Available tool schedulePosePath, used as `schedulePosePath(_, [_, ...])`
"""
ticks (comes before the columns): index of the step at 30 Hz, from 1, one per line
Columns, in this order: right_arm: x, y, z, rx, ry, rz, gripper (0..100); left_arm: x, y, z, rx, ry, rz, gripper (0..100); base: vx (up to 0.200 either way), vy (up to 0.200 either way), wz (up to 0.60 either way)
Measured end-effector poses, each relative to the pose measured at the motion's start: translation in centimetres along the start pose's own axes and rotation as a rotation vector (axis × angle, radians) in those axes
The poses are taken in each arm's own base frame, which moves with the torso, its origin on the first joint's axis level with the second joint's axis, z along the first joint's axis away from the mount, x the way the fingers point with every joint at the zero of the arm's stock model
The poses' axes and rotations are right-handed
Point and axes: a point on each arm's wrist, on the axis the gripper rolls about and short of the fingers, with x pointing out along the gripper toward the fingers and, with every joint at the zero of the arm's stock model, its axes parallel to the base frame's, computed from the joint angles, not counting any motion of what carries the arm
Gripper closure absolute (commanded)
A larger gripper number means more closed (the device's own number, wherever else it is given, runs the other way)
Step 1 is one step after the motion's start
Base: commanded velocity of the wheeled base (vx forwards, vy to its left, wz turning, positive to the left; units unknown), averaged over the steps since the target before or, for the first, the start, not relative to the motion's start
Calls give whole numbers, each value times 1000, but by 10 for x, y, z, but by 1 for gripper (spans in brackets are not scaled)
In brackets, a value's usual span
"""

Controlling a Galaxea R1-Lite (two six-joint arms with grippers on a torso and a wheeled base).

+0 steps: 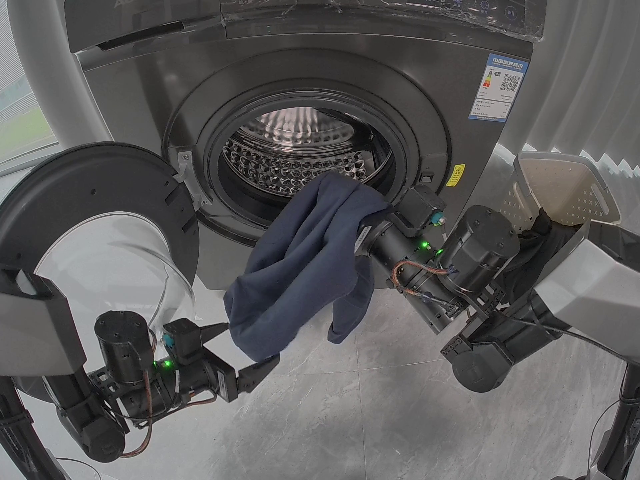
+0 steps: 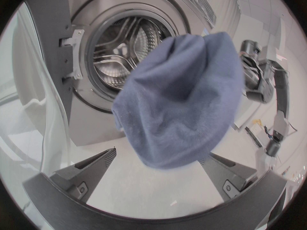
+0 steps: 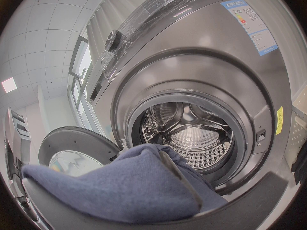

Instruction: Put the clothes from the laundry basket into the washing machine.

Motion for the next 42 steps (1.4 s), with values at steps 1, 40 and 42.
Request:
schedulePosePath(1, [0,0,0,0,-1,0,100,-2,-1,-3,7,15,-14,0,0,0,0])
schedulePosePath(40, [-4,3,-8,-1,33,-12,100,5,-42,35,128,-168,-210,0,0,0,0])
schedulePosePath(42, [-4,3,-8,-1,32,-13,100,2,-42,34,131,-163,-209,0,0,0,0])
